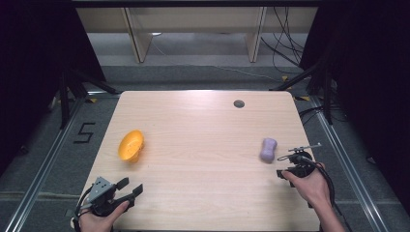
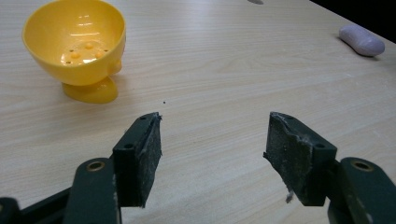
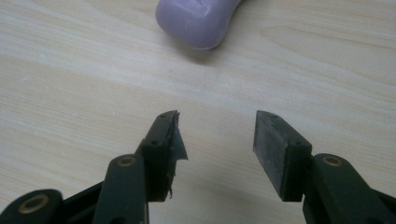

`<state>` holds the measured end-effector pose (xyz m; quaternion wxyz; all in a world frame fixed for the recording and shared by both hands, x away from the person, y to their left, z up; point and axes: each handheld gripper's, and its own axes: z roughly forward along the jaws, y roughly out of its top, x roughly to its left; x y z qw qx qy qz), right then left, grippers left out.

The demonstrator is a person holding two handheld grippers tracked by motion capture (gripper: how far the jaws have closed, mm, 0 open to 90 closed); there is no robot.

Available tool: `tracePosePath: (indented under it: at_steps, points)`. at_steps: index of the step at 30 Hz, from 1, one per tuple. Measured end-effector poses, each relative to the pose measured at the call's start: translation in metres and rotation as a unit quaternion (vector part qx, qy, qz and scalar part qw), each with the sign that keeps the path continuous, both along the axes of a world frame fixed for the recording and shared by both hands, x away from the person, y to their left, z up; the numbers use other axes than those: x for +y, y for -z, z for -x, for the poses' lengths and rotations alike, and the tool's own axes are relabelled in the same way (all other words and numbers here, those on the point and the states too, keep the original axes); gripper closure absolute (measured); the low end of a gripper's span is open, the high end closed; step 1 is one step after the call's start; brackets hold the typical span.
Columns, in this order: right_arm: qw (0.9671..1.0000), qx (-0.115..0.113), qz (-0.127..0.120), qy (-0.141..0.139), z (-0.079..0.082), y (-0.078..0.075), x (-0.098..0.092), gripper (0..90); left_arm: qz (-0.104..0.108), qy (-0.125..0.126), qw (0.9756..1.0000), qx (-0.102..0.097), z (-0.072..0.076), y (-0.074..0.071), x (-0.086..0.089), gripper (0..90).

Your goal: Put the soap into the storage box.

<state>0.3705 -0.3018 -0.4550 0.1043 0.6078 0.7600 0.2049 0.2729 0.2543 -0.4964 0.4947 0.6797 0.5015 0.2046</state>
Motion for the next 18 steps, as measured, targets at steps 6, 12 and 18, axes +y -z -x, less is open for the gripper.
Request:
tracePosePath:
  at_steps: [6,12,18]
  points:
    - [0.9997,0.022,-0.005,0.013,-0.022,-0.005,0.006,48.4,-0.006,0.006,1.0,0.003,0.0,0.001,-0.001,35.3]
    - [0.9963,0.062,-0.01,0.059,-0.05,-0.023,0.019,41.2,-0.016,0.005,0.9999,0.004,0.001,0.0,-0.001,35.3]
    - [0.9929,0.083,-0.011,0.085,-0.083,-0.025,0.025,39.2,-0.014,0.012,0.9998,0.001,0.0,0.001,-0.001,35.0]
